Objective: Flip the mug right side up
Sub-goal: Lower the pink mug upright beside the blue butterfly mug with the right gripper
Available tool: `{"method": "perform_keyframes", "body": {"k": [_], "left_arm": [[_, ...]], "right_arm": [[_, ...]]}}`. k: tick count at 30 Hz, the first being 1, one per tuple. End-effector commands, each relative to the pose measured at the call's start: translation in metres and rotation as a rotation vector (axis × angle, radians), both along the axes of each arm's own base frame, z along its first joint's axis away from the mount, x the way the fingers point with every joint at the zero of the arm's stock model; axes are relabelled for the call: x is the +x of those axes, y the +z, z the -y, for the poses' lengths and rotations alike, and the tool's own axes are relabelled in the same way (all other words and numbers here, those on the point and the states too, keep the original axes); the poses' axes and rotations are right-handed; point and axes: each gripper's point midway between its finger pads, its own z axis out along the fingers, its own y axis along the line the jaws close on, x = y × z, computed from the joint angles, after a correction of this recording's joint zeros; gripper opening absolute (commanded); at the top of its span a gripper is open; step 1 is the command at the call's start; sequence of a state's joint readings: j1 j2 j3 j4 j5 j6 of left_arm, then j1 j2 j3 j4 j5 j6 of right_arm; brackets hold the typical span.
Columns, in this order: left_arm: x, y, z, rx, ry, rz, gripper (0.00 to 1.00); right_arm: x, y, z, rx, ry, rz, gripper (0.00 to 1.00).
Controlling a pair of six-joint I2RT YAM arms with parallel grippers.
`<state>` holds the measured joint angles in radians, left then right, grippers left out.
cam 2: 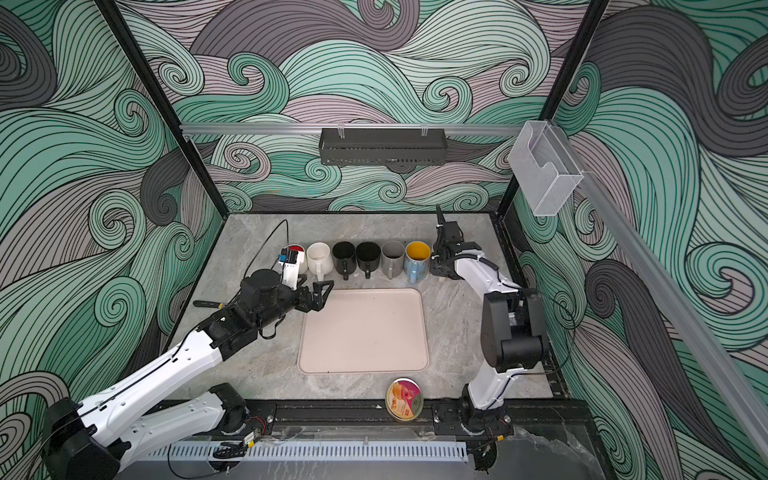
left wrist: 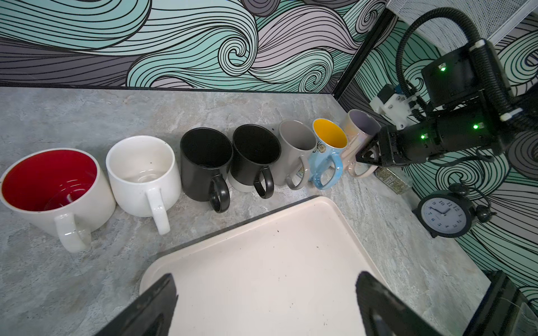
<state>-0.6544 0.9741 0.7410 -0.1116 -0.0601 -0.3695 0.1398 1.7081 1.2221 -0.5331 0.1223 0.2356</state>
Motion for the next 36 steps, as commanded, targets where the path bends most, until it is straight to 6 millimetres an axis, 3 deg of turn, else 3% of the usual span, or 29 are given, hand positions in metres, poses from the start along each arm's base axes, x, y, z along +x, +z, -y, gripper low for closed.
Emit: {"method": "perform_keyframes", "body": {"k": [1, 14, 25, 36], "left_arm": [[0.001, -0.003, -0.001, 0.0, 0.01, -0.006, 0.97], [0.001, -0.008, -0.003, 0.006, 0.024, -0.018, 0.97], [0.002, -0.013, -0.006, 0.017, 0.038, -0.021, 0.97], [0.001, -0.015, -0.007, 0.02, 0.044, -0.023, 0.97]], "right_arm": [[0.017, 0.015, 0.0, 0.011, 0.001, 0.097, 0.0], [0.012, 0.003, 0.001, -0.003, -0.015, 0.102, 0.0], [0.012, -0.006, 0.001, -0.052, -0.01, 0.089, 0.19], [0.015, -0.012, -0.004, -0.056, 0.007, 0.079, 0.31]]}}
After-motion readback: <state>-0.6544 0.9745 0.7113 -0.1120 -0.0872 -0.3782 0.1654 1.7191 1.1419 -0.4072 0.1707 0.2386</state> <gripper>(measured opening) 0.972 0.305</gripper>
